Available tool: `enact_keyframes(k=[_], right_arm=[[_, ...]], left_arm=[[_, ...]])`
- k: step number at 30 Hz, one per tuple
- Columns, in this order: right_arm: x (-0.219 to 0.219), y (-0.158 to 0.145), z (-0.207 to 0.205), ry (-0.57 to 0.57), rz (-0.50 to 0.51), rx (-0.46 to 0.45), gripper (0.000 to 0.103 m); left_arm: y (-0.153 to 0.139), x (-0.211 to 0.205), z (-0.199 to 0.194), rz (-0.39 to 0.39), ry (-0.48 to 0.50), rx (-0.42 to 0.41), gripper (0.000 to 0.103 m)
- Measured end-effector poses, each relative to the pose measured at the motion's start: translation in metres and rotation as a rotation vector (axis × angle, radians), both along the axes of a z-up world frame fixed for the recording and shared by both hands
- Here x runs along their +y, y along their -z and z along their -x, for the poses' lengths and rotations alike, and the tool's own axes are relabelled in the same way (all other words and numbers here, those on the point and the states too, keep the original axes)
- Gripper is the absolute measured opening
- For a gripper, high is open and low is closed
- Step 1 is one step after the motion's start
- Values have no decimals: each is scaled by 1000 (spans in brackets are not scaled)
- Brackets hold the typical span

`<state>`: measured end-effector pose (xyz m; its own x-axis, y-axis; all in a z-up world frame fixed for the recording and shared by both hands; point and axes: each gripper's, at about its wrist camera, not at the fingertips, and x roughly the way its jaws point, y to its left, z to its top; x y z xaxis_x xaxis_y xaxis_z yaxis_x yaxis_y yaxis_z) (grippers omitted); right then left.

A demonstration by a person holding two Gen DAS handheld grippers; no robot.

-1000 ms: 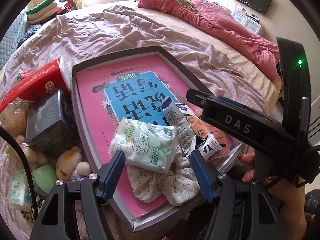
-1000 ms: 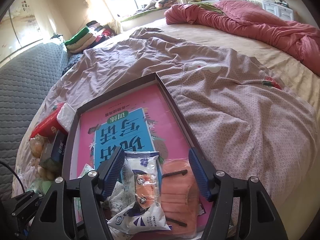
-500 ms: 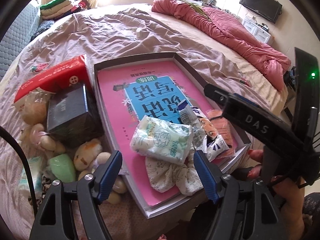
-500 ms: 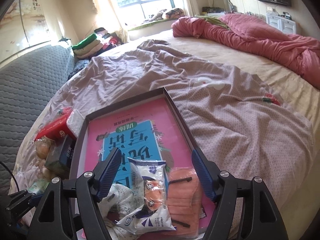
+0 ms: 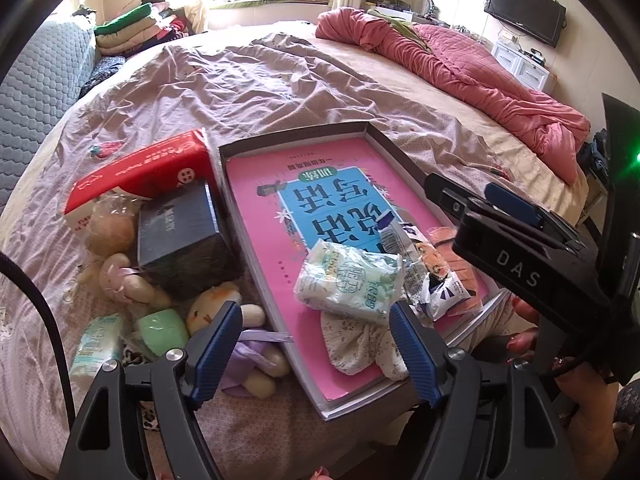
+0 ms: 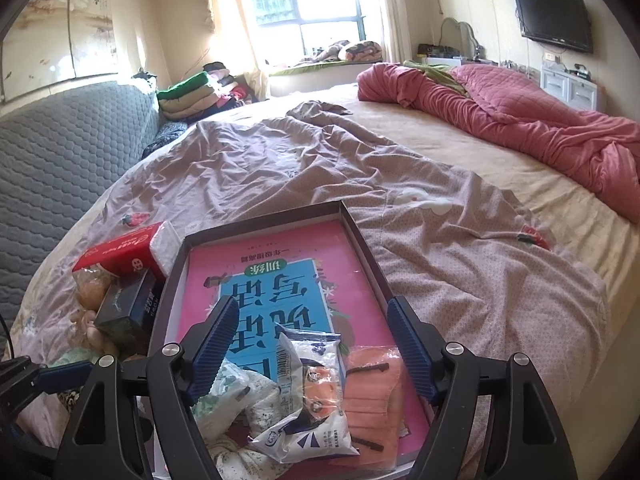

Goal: Organize soft objects
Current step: 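Move both open tools away from the tray back toward the pile of items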

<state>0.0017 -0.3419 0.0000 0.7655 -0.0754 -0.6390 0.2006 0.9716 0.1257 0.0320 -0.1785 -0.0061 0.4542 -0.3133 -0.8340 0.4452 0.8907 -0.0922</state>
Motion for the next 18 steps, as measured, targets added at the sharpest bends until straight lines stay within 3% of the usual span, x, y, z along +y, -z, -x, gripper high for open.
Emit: enact_keyframes(k=[9, 18], right_arm=[[15, -14, 8, -18, 41, -35, 78], [31, -35, 18, -37, 58, -81, 78]], left_arm=[[-8, 14, 2, 7, -27, -19, 75], [-22, 26, 6, -23, -61, -94, 76]])
